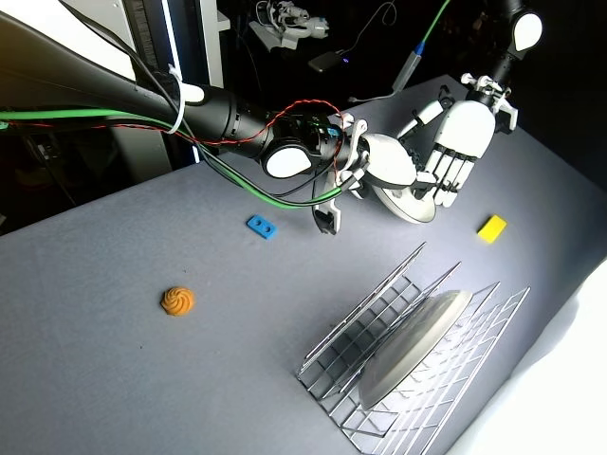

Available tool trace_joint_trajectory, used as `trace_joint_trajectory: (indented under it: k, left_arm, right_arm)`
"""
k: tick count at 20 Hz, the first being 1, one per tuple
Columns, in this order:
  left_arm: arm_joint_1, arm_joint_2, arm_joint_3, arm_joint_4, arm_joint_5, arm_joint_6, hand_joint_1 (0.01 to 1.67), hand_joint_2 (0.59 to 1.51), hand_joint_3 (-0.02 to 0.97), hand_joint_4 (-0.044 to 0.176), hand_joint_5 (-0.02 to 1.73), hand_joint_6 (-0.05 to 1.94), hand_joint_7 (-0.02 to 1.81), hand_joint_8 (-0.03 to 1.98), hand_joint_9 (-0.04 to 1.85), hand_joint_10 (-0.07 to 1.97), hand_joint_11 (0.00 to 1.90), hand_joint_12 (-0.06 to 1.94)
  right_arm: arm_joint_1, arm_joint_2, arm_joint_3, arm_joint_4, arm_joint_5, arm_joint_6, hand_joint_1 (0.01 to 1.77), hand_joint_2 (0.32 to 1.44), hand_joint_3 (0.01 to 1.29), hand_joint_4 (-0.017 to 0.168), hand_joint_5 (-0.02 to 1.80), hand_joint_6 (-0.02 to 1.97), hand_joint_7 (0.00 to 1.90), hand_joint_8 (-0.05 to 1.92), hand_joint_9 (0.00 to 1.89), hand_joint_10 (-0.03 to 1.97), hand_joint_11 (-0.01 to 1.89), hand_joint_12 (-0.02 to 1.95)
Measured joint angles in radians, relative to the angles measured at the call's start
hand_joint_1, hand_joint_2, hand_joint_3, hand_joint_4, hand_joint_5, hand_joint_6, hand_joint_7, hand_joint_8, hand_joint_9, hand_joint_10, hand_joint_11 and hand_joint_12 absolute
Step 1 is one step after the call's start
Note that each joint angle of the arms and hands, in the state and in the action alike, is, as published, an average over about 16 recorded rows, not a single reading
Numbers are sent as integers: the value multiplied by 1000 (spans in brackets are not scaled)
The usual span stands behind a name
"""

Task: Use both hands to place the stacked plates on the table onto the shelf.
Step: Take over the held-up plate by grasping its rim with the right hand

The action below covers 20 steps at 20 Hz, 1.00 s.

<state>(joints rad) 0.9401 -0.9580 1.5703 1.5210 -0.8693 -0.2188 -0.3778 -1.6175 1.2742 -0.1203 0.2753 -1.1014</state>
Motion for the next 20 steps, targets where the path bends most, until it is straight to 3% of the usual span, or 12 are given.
trace_joint_trajectory:
  k: [5,11,17,20]
  left_arm:
    - [0,0,0,2,0,-1,13,1111,21,-8,0,-13,-14,-26,28,24,14,9]
    - [-10,0,0,11,0,-5,15,1108,20,-9,1,-16,-13,-26,24,19,14,9]
    - [-63,5,-3,42,-3,-15,18,1106,20,-6,1,-10,-5,-15,18,13,14,8]
    - [-105,14,-5,58,-6,-23,20,1108,20,-4,2,-5,1,-8,16,11,13,8]
  right_arm:
    - [6,-3,1,-1,14,-3,1295,1029,18,-2,636,179,704,141,673,289,339,1312]
    - [19,-1,3,-2,20,-7,1291,1009,19,-4,771,403,850,346,841,627,651,1222]
    - [37,15,-4,-4,11,-11,1289,975,19,0,807,611,903,543,916,923,854,1125]
    - [47,32,-16,-1,-1,-11,1289,960,19,2,822,654,928,576,951,980,902,1090]
